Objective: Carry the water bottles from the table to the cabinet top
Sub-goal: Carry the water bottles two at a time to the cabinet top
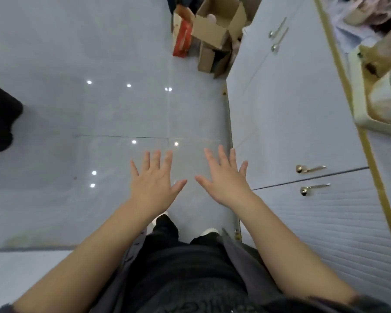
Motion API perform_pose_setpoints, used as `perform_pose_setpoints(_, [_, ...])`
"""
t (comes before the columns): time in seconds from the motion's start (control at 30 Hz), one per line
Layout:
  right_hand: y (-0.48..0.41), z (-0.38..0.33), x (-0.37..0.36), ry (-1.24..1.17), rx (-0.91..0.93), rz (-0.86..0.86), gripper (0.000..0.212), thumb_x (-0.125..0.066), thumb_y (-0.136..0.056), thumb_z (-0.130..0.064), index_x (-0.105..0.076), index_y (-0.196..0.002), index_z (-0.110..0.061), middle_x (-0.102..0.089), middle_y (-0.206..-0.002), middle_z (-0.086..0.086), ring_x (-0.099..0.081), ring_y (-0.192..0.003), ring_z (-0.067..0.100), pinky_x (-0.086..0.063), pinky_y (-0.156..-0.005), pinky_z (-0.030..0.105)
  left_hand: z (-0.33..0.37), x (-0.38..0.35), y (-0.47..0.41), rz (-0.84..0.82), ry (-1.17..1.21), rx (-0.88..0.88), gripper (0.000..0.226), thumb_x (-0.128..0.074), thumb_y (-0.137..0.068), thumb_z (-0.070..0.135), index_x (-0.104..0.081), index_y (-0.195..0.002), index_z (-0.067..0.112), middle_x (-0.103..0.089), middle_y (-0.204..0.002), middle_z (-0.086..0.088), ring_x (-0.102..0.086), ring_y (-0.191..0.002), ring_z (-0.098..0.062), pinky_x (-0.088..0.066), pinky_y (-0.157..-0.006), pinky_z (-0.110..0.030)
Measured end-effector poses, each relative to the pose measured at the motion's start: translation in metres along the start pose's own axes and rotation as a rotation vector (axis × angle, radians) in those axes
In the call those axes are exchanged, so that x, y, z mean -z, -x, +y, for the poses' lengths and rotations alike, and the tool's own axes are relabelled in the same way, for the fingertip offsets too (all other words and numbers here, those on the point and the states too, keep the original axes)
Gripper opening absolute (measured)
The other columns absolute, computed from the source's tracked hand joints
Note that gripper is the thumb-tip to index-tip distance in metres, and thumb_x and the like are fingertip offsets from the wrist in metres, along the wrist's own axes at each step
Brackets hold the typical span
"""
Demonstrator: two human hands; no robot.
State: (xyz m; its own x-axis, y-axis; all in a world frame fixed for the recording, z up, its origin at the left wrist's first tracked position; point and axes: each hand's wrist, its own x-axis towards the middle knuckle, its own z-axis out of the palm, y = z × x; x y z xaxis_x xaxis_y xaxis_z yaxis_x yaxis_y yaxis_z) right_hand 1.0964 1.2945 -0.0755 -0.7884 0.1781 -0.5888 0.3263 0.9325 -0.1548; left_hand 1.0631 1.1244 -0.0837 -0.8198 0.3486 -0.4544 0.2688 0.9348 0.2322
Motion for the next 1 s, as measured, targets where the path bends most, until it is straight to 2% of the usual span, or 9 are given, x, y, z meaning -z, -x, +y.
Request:
perform_pose_setpoints(0.27, [-0.053,-0.123,0.008,0.241,0.249,-0.075,0.075,-0.034,-0.098,-0.058,0.004,-0.156,-0.029,0.012,-0.164,0.007,0.017,-0.149,0.035,0.006,-0.116,0.061,-0.11,0.014,0.004,0.009,0.116,0.3,0.078,-0.031,-0.094,0.063,-0.002,-0.154,0.023,-0.003,-0.163,-0.006,0.002,-0.15,-0.027,-0.003,-0.114,-0.062])
perform_pose_setpoints(0.47, [-0.082,-0.199,0.001,0.394,0.438,-0.15,0.075,-0.035,-0.098,-0.056,0.003,-0.156,-0.028,0.011,-0.164,0.009,0.016,-0.149,0.035,0.003,-0.117,0.063,-0.168,0.011,0.018,-0.01,0.274,0.498,0.078,-0.027,-0.094,0.065,-0.001,-0.154,0.023,-0.001,-0.163,-0.007,0.004,-0.15,-0.028,0.0,-0.114,-0.064])
perform_pose_setpoints(0.6, [-0.103,-0.25,-0.001,0.476,0.546,-0.196,0.074,-0.035,-0.099,-0.055,0.002,-0.157,-0.027,0.01,-0.164,0.009,0.016,-0.149,0.036,0.005,-0.116,0.063,-0.203,0.016,0.021,0.034,0.319,0.625,0.078,-0.027,-0.094,0.065,-0.004,-0.154,0.022,-0.006,-0.163,-0.008,0.001,-0.15,-0.029,-0.004,-0.114,-0.065])
perform_pose_setpoints(1.0, [-0.196,-0.406,0.012,0.713,0.795,-0.333,0.076,-0.034,-0.098,-0.06,0.005,-0.156,-0.03,0.011,-0.164,0.008,0.017,-0.149,0.035,0.006,-0.116,0.063,-0.311,0.054,-0.026,0.022,0.457,0.859,0.077,-0.026,-0.094,0.065,-0.002,-0.155,0.023,-0.004,-0.163,-0.008,0.003,-0.15,-0.029,0.001,-0.114,-0.064])
